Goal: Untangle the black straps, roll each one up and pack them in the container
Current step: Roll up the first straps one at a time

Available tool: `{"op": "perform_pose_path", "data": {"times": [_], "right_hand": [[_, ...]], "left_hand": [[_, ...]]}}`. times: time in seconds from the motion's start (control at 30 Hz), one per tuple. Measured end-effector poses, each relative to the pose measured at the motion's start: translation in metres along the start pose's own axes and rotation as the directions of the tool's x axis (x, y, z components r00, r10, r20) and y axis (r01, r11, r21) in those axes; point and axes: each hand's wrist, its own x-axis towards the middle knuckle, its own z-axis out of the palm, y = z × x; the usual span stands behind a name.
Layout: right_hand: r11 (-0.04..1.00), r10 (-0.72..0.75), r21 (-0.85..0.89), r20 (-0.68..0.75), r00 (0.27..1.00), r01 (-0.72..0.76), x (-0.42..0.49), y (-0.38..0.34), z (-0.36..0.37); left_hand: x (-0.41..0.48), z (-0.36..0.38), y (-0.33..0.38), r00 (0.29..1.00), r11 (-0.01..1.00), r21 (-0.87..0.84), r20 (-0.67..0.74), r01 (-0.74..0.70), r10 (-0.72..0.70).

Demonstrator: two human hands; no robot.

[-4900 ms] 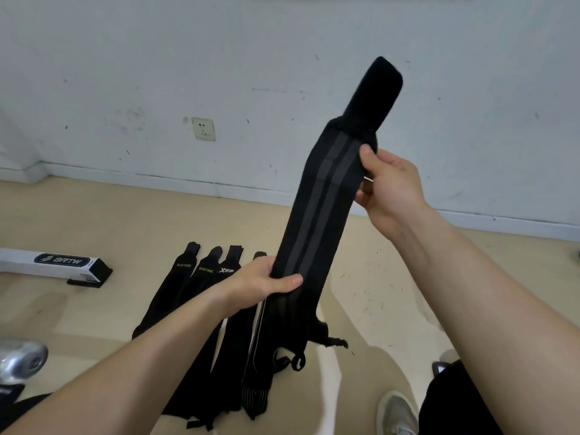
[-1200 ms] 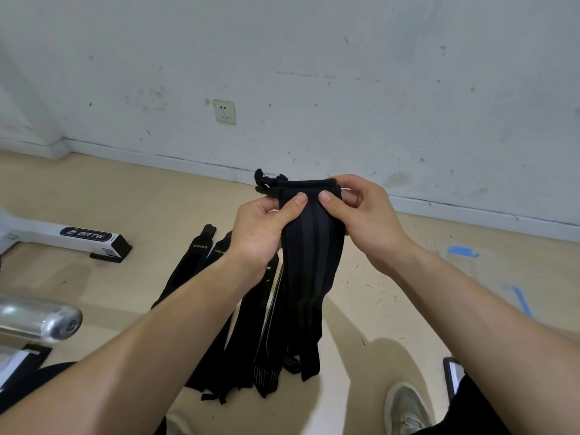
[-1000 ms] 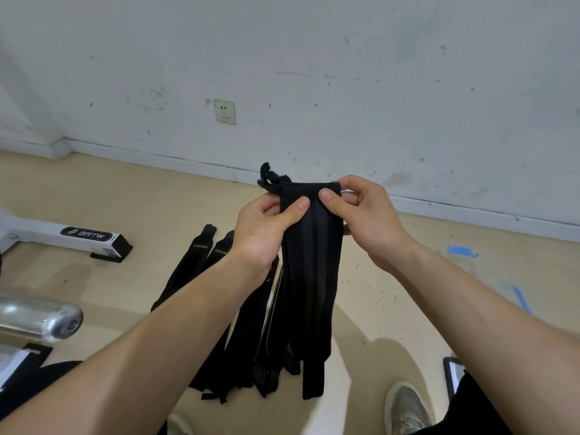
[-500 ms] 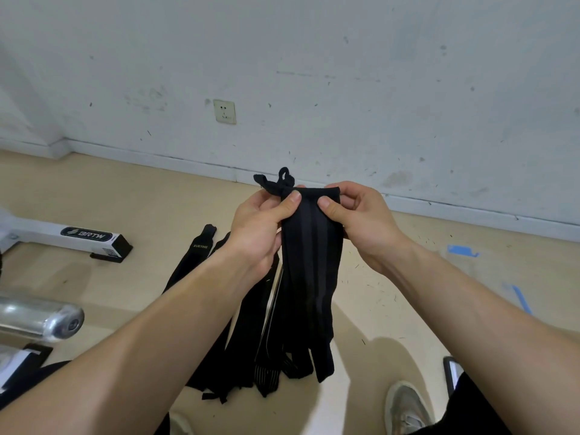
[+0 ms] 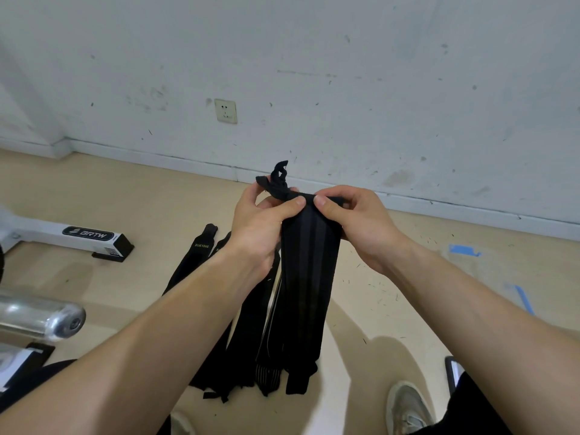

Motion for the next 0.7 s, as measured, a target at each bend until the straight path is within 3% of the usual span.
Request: {"op": "perform_pose_path", "data": {"times": [0.17, 0.37, 0.6, 0.7], "right_hand": [[0.999, -0.003, -0.043, -0.002, 1.0, 0.003, 0.0, 0.001, -0.005], [0.999, 0.01, -0.045, 0.02, 1.0, -0.009, -0.001, -0.005, -0.012], [0.997, 0.005, -0.079, 0.019, 1.0, -0.003, 0.002, -0.009, -0.02], [0.994, 0.018, -0.106, -0.01, 1.0, -0.019, 0.003, -0.01, -0.024]], "left_hand": [[0.007, -0.008, 0.013, 0.999, 0.991, -0.131, 0.027, 0.021, -0.018], [0.011, -0.018, 0.019, 0.985, 0.978, 0.198, 0.172, -0.059, 0.024], [0.015, -0.025, 0.028, 0.989, 0.948, 0.304, 0.136, -0.095, 0.055], [0.012, -0.027, 0.033, 0.982, 0.879, 0.446, 0.152, -0.171, 0.114]]}}
